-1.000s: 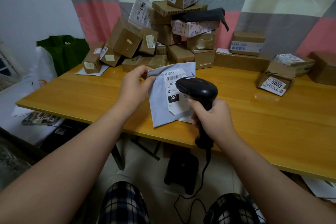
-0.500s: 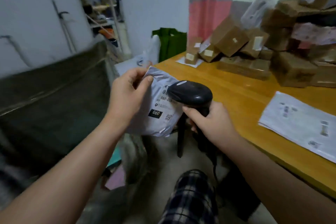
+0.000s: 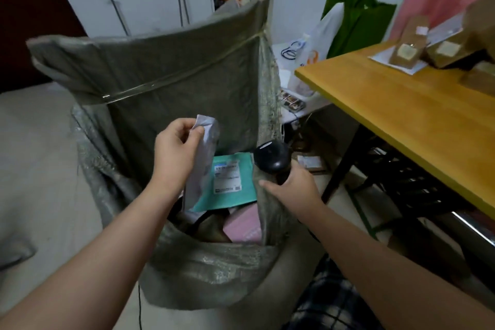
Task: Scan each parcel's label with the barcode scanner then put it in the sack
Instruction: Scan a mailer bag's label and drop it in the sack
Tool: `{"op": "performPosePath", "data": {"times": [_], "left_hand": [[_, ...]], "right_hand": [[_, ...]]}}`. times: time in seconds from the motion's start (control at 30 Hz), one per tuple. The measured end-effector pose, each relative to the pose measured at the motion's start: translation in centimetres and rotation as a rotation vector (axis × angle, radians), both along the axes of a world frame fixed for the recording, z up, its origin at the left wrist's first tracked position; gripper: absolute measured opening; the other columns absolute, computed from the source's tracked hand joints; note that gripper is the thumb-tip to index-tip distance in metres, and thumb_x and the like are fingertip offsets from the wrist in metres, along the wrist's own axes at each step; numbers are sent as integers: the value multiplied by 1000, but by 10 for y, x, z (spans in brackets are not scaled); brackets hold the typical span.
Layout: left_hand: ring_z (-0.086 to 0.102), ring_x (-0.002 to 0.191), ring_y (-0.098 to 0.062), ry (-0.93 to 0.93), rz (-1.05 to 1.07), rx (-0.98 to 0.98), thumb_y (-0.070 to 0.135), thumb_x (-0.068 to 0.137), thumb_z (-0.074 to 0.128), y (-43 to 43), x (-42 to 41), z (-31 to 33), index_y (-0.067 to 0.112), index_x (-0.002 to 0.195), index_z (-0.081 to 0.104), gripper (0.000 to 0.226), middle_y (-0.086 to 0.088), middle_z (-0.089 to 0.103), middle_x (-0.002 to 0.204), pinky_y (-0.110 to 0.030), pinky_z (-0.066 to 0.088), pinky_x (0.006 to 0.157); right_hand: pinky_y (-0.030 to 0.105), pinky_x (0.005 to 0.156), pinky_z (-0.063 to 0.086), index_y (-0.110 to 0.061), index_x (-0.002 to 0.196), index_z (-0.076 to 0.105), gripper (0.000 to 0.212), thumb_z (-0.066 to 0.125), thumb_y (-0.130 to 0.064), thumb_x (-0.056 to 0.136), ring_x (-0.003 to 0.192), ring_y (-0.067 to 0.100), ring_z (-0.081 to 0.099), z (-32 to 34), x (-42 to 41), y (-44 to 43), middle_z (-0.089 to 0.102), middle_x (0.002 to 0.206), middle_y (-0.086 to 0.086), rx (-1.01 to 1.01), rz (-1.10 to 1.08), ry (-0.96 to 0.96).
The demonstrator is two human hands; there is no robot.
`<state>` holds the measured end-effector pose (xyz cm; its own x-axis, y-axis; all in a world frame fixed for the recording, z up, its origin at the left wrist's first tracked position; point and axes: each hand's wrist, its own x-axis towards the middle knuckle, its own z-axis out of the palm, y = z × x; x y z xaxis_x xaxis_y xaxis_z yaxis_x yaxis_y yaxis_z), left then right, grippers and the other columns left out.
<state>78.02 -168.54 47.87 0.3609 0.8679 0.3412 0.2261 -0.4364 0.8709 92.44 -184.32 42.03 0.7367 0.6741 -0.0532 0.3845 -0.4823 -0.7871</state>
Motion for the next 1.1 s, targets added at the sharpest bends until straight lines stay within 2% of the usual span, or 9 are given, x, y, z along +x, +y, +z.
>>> {"op": "performPosePath", "data": {"times": [0.13, 0.3, 0.47, 0.63, 0.73, 0.83, 0.93, 1.0, 1.1], "left_hand": [[58, 73, 0, -80, 102, -174, 13, 94, 58, 8, -4, -28, 14, 95, 64, 7, 7, 64, 83, -11, 46, 65], [54, 68, -5, 47, 129, -282, 10, 94, 56, 14, -7, -73, 11, 90, 61, 6, 6, 60, 75, -17, 44, 61], [57, 79, -16, 70, -1, -290, 10, 93, 56, 9, 16, -84, 11, 87, 61, 8, -14, 66, 88, -39, 49, 77], [52, 75, -11, -164, -107, -286, 10, 94, 55, -15, 58, -58, 24, 86, 58, 16, -7, 61, 84, -26, 43, 69], [49, 73, -11, -262, -7, -327, 9, 93, 55, -12, 72, -59, 24, 84, 56, 18, -8, 56, 82, -24, 42, 65], [52, 73, -19, 84, 4, -416, 5, 85, 58, -3, 80, -87, 18, 80, 51, 15, -7, 55, 75, -29, 42, 64], [59, 96, -30, 568, -164, -500, 20, 88, 65, -9, 82, -110, 12, 115, 50, 32, -10, 60, 100, -31, 43, 76], [59, 104, -33, 627, -210, -397, 25, 91, 62, -18, 84, -108, 8, 127, 46, 43, -13, 62, 110, -33, 44, 81], [60, 103, -29, 605, -254, -214, 24, 94, 59, -38, 89, -86, 9, 127, 50, 38, -9, 62, 113, -31, 42, 81]], "right_hand": [[26, 85, 38, -6, 119, 54, 65, 83, -39, 71, 112, 26, 53, -41, -11, 22, 55, 120, 11, -72, -52, -48], [34, 87, 46, -12, 123, 47, 41, 67, -18, 88, 111, 30, 59, -65, -17, 18, 61, 118, 12, -230, -85, -45], [26, 84, 43, -10, 128, 51, 55, 68, 3, 78, 108, 20, 58, -39, 15, -19, 63, 114, 3, 102, -334, 92], [25, 79, 44, -16, 122, 55, 53, 69, 4, 75, 102, 18, 58, -21, 32, -54, 60, 106, -2, 350, -493, 134], [21, 80, 40, -15, 122, 55, 52, 70, 4, 76, 100, 12, 55, -18, 40, -68, 58, 105, -4, 370, -505, 125], [23, 82, 39, -13, 125, 55, 52, 70, 4, 77, 100, 10, 53, -17, 48, -82, 57, 105, -6, 368, -509, 129], [26, 81, 41, -10, 126, 54, 52, 70, 3, 78, 99, 13, 53, -23, 53, -90, 55, 105, -4, 311, -508, 140], [27, 81, 42, -10, 126, 54, 52, 70, 2, 78, 99, 15, 54, -28, 55, -93, 57, 106, -1, 281, -490, 132], [26, 84, 41, -9, 125, 53, 50, 71, -1, 80, 99, 14, 51, -33, 51, -96, 60, 113, 6, 245, -441, 119]]}}
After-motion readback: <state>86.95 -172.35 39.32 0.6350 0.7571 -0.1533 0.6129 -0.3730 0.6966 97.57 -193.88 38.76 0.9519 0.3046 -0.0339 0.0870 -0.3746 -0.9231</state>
